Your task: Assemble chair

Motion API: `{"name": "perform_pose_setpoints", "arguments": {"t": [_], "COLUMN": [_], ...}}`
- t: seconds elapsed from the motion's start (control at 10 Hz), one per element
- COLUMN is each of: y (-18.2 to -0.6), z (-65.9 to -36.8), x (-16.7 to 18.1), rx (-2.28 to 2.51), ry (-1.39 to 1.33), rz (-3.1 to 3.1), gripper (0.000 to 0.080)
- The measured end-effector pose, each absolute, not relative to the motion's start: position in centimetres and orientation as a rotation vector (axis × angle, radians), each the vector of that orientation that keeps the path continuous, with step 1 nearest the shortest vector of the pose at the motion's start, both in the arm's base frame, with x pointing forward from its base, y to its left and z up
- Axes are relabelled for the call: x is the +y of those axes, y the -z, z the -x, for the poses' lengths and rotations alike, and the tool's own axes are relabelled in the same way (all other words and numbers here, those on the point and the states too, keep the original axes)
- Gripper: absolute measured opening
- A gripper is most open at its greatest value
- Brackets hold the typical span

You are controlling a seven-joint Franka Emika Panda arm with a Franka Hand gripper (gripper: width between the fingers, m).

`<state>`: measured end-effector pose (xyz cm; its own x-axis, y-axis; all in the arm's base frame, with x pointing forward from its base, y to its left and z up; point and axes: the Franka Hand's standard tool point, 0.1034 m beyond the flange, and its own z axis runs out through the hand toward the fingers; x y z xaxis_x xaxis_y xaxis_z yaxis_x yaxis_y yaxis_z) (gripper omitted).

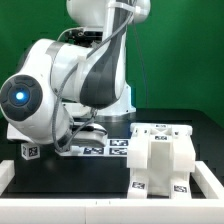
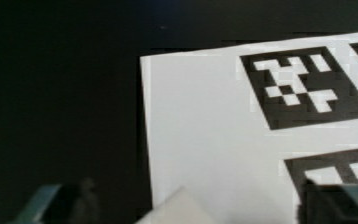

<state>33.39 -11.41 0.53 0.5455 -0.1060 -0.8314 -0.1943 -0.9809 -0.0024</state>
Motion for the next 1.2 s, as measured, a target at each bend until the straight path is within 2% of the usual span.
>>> {"name": "perform_pose_setpoints", "arguments": {"t": [0.1,0.2,0.3,0.4,0.5,0.7,0.8,0.9,1.2], "y": [-0.5,-0.5,-0.6,-0.7,-1.5,-3.6,-4.6,-4.6,-4.3], "z": [-33.4,-33.4,-33.3,-33.6,-34.9,-38.1,-40.0,-40.3,-40.5], "x": [-11.4,-11.4,-11.4,-11.3,-11.0,-10.3,-10.0,-9.8,-10.2], "rx": [0.261,0.261,0.261,0.268,0.278,0.272,0.240,0.225,0.228], "ry": [-1.431,-1.431,-1.434,-1.427,-1.395,-1.302,-1.145,-0.992,-0.787], "rz": [2.678,2.678,2.675,2.676,2.687,2.725,2.815,2.890,2.975], "gripper": [0.0380,0.0380,0.0196,0.0196,0.0124,0.0124,0.0124,0.0124,0.0124]}}
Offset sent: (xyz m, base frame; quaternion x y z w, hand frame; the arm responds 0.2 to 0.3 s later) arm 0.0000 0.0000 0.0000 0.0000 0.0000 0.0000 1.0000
